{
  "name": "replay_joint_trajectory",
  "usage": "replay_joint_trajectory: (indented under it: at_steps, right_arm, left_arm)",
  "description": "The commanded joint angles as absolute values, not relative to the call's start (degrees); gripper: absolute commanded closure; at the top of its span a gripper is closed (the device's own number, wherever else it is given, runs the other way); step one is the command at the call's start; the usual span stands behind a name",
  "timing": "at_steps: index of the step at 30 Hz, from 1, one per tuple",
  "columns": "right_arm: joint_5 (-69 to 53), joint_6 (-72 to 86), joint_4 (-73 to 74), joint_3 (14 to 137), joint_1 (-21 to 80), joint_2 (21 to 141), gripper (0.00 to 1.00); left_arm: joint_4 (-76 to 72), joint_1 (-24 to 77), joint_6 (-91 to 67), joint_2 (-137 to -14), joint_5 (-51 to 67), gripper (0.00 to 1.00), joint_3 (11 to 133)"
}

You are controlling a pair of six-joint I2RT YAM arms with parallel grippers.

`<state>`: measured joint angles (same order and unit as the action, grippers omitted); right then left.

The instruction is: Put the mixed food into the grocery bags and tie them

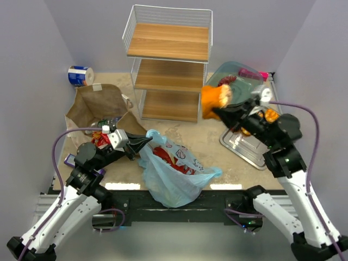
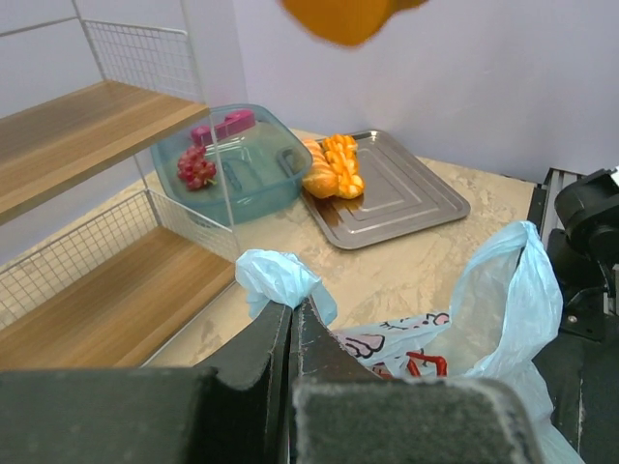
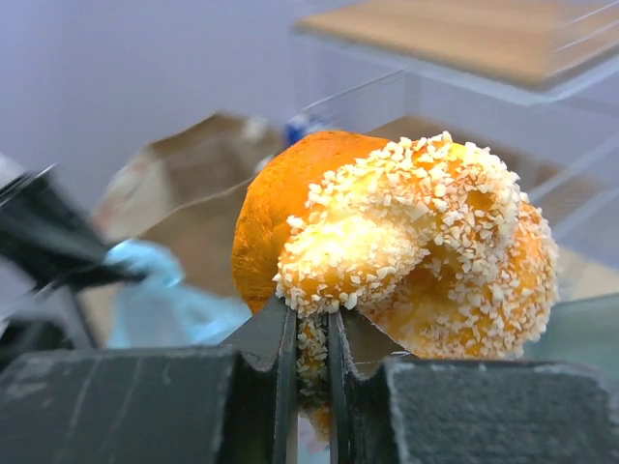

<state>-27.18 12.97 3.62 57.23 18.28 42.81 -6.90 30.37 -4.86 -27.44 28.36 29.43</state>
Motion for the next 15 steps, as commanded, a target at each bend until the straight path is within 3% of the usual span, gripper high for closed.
replay_joint_trajectory:
  at_steps: [1, 15]
  right_arm:
    - [-33.05, 10.65, 5.44, 52.57, 28.36, 50.0, 1.0]
    - [-25.41, 15.11, 2.38, 42.19, 49.2, 56.25, 1.0]
  left_arm:
    - [-10.81, 29.97, -3.34, -27.51, 30.5, 1.0, 29.09]
    - [-10.81, 29.97, -2.81, -28.92, 29.18, 1.0, 28.74]
